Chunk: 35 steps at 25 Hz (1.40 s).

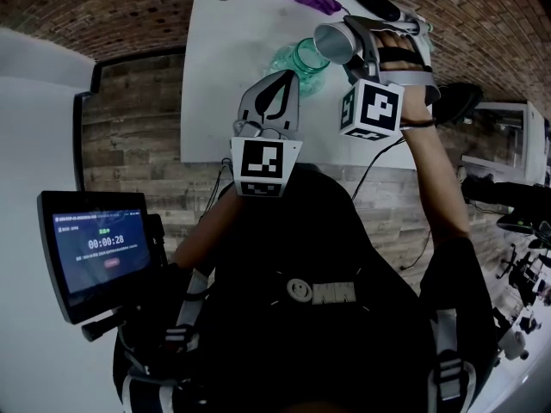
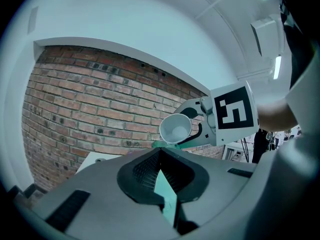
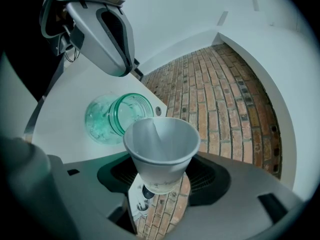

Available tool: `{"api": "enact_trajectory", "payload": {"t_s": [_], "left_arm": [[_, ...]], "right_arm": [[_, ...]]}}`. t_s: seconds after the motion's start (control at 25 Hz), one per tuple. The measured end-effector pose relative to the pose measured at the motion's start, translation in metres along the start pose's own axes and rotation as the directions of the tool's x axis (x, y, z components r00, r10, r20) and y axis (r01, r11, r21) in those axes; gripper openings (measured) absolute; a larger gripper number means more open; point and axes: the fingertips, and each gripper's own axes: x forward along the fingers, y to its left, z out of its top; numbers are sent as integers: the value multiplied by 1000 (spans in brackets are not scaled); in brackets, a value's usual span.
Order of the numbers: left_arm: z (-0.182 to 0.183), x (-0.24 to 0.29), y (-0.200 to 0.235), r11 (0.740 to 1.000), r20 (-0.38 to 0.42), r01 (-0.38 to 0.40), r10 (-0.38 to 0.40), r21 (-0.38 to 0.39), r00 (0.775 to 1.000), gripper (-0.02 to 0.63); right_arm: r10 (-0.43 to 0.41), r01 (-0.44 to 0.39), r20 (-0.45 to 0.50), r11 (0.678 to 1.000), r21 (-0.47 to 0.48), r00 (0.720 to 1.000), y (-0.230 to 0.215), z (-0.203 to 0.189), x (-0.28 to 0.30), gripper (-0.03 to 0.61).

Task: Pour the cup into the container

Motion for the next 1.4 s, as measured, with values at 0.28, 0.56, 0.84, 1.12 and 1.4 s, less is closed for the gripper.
{"api": "enact_trajectory", "payload": {"t_s": [0.28, 0.56, 0.84, 1.12, 1.4], "left_arm": [[0, 0, -1, 1000, -1, 1, -1, -4, 1000, 0], [0, 0, 0, 1000, 3, -4, 4, -5, 1000, 0], [0, 0, -1, 1000, 2, -1, 2, -6, 1000, 0], [1, 0, 0, 1000, 5, -3, 3, -8, 1000, 0], [0, 1, 0, 1000, 5, -6, 6, -9, 1000, 0]], "right_arm": [[-4, 4, -11, 1000, -19, 1000, -1, -2, 1, 287], [-11, 11, -11, 999, -40, 1000, -2, 0, 3, 287], [-8, 8, -13, 999, -49, 1000, -2, 1, 4, 287], [-15, 14, -12, 998, -56, 1000, -2, 1, 3, 287], [-22, 21, -15, 997, -72, 1000, -4, 1, 4, 287]]}}
